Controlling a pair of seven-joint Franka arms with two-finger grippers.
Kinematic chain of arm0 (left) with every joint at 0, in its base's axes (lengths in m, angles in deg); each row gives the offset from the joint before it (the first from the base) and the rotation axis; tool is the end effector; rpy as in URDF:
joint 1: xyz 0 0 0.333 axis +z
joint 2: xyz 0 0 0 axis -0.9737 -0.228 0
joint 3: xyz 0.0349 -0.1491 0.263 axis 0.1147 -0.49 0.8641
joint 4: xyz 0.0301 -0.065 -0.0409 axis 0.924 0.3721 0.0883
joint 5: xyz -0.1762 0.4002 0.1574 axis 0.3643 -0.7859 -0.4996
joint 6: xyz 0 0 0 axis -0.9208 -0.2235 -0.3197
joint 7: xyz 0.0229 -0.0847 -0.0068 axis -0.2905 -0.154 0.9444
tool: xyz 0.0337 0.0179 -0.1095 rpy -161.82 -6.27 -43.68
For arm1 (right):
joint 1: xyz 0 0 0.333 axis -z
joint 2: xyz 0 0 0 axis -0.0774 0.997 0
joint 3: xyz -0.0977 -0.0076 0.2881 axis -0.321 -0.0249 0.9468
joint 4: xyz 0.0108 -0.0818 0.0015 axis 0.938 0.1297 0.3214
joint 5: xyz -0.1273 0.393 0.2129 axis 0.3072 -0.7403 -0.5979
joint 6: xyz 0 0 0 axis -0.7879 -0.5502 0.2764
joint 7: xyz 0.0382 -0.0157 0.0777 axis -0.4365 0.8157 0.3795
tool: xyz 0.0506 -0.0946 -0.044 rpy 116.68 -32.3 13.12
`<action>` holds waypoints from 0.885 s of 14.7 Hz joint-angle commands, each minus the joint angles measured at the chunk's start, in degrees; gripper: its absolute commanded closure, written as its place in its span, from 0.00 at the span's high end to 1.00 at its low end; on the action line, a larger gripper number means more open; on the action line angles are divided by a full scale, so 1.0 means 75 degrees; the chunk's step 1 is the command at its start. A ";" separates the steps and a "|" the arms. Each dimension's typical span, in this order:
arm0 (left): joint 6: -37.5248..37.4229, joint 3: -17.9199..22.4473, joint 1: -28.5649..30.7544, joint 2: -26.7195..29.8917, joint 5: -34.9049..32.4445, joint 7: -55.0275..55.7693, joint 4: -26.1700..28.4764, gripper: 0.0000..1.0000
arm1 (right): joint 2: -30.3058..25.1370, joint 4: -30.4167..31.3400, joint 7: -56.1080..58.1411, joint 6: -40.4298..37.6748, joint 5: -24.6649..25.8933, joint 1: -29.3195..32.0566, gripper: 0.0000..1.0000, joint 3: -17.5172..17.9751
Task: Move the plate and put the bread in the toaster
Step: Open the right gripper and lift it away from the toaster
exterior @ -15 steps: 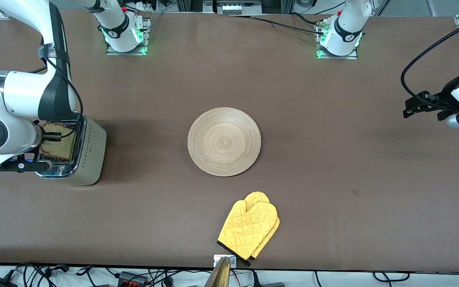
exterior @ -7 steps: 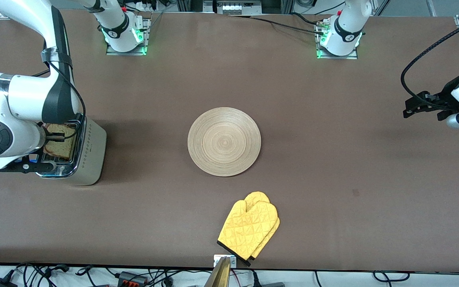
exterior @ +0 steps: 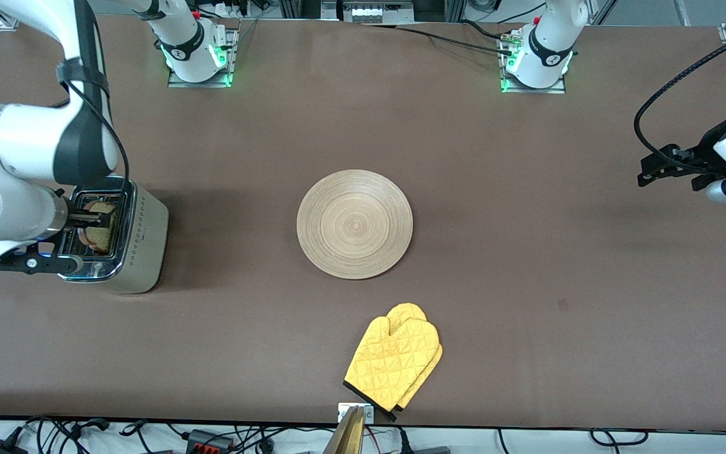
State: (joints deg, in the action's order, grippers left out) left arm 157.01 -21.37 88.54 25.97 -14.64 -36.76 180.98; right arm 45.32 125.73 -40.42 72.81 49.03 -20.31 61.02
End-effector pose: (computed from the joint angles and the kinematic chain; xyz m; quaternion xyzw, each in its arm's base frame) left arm 0.6529 0.0065 0.5516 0.9994 -0.0285 -0.0102 0.0178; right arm 0.7259 0.0292 0.4453 0.9840 -0.0213 -0.1002 0.1461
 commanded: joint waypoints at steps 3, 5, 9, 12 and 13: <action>-0.0030 -0.0010 0.0031 0.0086 0.0067 -0.0004 0.0055 1.00 | -0.0268 -0.0686 0.0001 -0.0065 -0.1011 0.0088 1.00 -0.0085; -0.0030 -0.0010 0.0031 0.0086 0.0067 -0.0004 0.0055 1.00 | -0.0422 -0.0686 -0.0023 -0.0053 -0.1326 0.0112 1.00 -0.0085; -0.0030 -0.0010 0.0042 0.0086 0.0067 -0.0004 0.0055 1.00 | -0.0516 -0.0686 0.0012 -0.0053 -0.1938 0.0264 1.00 -0.0120; -0.0030 -0.0010 0.0042 0.0086 0.0067 -0.0004 0.0055 1.00 | -0.0527 -0.0686 -0.0023 0.0029 -0.1950 0.0264 1.00 -0.0120; -0.0030 -0.0010 0.0042 0.0086 0.0078 -0.0004 0.0055 1.00 | -0.0539 -0.0686 -0.0069 0.0029 -0.1950 0.0287 1.00 -0.0120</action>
State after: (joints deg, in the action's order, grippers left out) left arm 157.01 -21.37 88.55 25.97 -14.64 -36.76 180.99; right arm 41.66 120.97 -40.42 72.92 35.59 -18.45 60.19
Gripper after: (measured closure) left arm 0.000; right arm 0.000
